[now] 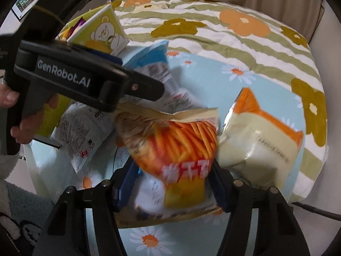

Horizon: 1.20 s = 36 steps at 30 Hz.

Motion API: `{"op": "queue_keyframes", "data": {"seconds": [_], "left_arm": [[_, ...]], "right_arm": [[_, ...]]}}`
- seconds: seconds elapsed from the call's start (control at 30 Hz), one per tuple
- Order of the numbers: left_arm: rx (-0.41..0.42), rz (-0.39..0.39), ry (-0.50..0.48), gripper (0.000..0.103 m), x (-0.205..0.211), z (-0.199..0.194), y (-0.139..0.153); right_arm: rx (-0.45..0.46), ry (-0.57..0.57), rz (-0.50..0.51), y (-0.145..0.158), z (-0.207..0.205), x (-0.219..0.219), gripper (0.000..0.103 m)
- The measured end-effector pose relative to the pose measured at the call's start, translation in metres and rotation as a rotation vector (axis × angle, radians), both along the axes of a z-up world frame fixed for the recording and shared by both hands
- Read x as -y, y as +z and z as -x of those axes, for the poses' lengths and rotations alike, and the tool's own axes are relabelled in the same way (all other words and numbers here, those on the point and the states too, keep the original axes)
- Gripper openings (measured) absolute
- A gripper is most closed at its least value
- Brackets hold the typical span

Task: Organize snacks
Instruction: 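Grasp the blue-white bag with left tool while right tool grasps the orange fries bag, then carry both bags over the box and open both tools to drop them inside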

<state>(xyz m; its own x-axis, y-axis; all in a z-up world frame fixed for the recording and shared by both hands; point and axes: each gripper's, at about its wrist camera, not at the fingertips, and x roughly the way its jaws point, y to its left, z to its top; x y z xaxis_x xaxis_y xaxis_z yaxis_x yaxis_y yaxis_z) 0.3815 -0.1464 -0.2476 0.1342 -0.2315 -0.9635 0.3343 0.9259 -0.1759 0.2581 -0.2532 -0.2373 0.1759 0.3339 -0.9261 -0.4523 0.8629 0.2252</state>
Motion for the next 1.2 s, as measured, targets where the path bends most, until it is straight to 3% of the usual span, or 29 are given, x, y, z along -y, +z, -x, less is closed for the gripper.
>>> {"op": "queue_keyframes", "data": {"seconds": [0.23, 0.3, 0.47, 0.63, 0.97, 1.2], "left_arm": [[0.007, -0.033, -0.04, 0.102, 0.011, 0.004, -0.008], [0.011, -0.035, -0.043, 0.085, 0.012, 0.005, -0.01], [0.016, -0.007, -0.033, 0.074, 0.009, 0.005, -0.008], [0.036, 0.004, -0.021, 0.07, 0.006, 0.01, 0.001], [0.173, 0.035, 0.028, 0.07, 0.0, 0.039, 0.067], [0.296, 0.055, 0.14, 0.07, -0.032, 0.074, 0.132]], "right_arm": [[0.002, 0.004, -0.006, -0.001, 0.007, -0.005, 0.043], [0.003, -0.003, -0.005, 0.0, 0.009, -0.005, 0.042], [0.012, -0.037, -0.006, 0.002, 0.016, 0.001, 0.041], [0.034, -0.063, -0.016, 0.011, 0.023, 0.006, 0.041], [0.101, -0.079, -0.02, 0.052, 0.048, 0.017, 0.041], [0.198, -0.06, -0.036, 0.102, 0.054, 0.011, 0.041]]}}
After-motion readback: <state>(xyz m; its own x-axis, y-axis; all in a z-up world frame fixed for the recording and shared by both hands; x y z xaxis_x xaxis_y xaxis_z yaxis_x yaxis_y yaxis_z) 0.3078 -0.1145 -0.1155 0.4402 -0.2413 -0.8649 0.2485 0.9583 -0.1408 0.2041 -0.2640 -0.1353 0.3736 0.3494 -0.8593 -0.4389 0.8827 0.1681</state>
